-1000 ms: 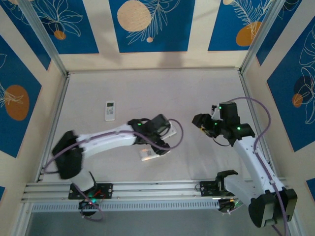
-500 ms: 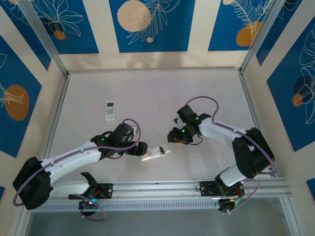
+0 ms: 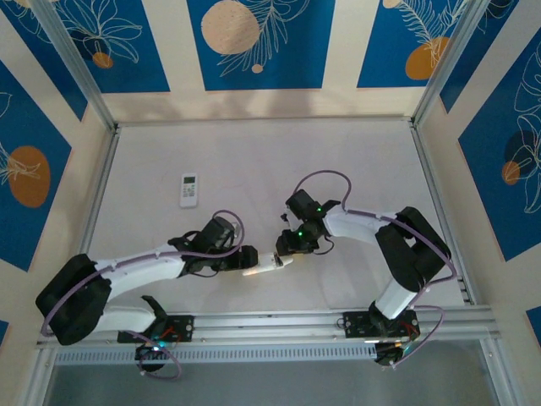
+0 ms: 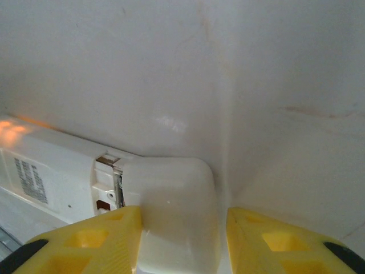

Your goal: Load the batteries into the remote control

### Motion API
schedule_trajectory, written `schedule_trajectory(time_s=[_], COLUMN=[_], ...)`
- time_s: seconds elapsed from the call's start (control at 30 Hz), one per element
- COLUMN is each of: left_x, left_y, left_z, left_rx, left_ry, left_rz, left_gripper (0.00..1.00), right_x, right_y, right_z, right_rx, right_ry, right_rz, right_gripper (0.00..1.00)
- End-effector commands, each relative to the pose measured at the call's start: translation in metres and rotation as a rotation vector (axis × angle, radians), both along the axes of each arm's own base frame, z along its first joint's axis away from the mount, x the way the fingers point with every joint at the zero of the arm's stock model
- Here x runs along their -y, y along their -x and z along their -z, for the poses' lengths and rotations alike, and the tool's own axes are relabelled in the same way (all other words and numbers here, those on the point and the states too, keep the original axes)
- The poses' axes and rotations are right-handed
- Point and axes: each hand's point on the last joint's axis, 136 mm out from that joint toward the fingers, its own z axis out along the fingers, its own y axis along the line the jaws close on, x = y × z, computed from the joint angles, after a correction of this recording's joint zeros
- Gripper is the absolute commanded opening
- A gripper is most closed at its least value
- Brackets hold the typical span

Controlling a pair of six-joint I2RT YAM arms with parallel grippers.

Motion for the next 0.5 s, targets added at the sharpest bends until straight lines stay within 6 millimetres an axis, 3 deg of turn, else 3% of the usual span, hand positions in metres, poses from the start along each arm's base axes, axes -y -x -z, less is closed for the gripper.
schedule_trajectory(time_s=[0.0, 0.17, 0.47], left_x=[0.008, 0.013, 0.024], left_y=[0.002, 0.008, 0.014], left_z=[0.003, 0.013, 0.028], left_rx=[-0.037, -0.065, -0.103], left_ry=[0.043, 0.050, 0.090], left_rz=[-0.004, -0.008, -0.039], left_gripper=[0.73, 0.65, 0.53], right_x=[0.009, 0.016, 0.006], right_y=[0.014, 0.023, 0.042], right_z=[0.010, 0.015, 0.007], right_rx=[-0.038, -0.094, -0.159], right_ry=[0.062, 0.107, 0.096], right_rz=[0.023, 0.113, 0.183], right_gripper=[0.44, 0.42, 0.41])
